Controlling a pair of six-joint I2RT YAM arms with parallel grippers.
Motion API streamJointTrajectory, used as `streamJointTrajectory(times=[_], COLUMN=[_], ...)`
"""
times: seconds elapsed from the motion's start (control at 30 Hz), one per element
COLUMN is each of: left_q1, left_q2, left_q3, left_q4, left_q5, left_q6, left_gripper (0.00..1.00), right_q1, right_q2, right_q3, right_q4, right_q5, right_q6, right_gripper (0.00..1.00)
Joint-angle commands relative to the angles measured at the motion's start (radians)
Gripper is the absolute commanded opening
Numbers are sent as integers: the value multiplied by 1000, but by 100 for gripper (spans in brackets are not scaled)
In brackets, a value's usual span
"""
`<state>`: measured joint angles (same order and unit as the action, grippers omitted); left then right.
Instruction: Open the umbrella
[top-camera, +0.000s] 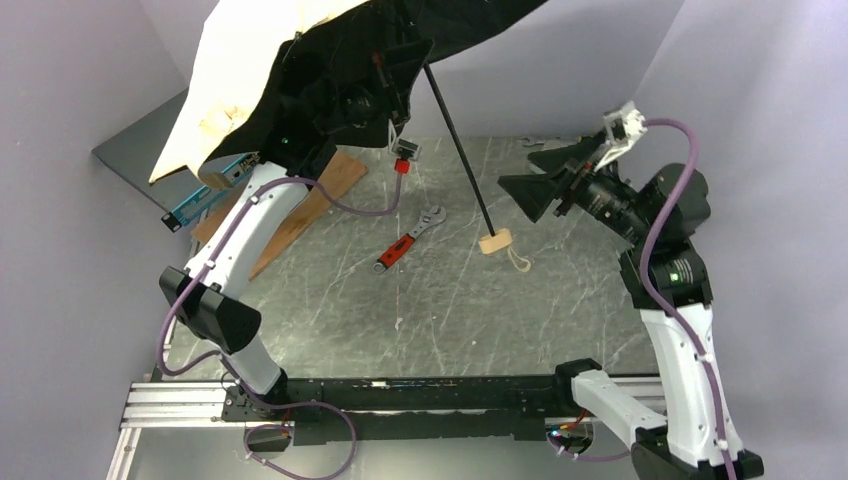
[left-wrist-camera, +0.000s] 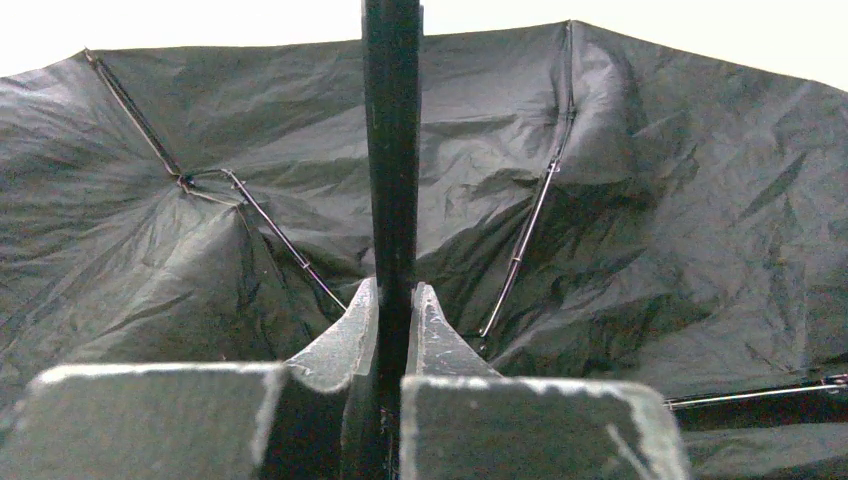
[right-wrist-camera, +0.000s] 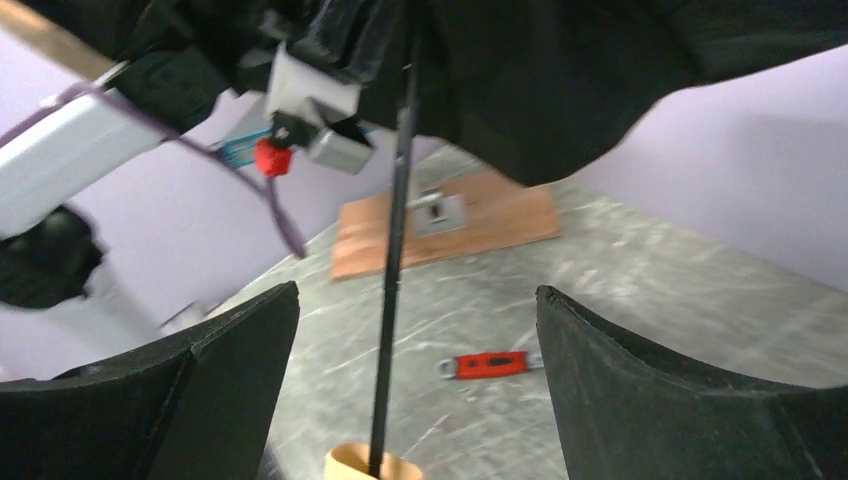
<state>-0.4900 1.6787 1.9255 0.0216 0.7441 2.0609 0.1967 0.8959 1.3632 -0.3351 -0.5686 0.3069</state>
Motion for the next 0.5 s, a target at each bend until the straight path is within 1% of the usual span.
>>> streamJointTrajectory(times=[0.0,0.07,0.17,0.23,0.33,0.47], left_q1=[7,10,10,10,12,12], left_q2=[-102,-115,-127,-132,-125,-119], left_q3=[-19,-42,-65,-66,-54,-30], left_q4=[112,123,144,134,127,116], left_q5=[44,50,57,60,54,47], left_q6=[256,261,260,272,287,313], left_gripper=[0,0,0,0,0,0], right_q1=[7,25,48,64,95,135], right_q2=[94,121,171,205,222,200], right_q3=[45,74,136,178,213,193], right_q4=[5,-79,-218,-289,-344,-376], right_q5=[-353,-346,-287,-295,-335,-367], right_q6=[117,62,-28,-67,-107,-151], right_gripper=[89,90,90,89,88,85])
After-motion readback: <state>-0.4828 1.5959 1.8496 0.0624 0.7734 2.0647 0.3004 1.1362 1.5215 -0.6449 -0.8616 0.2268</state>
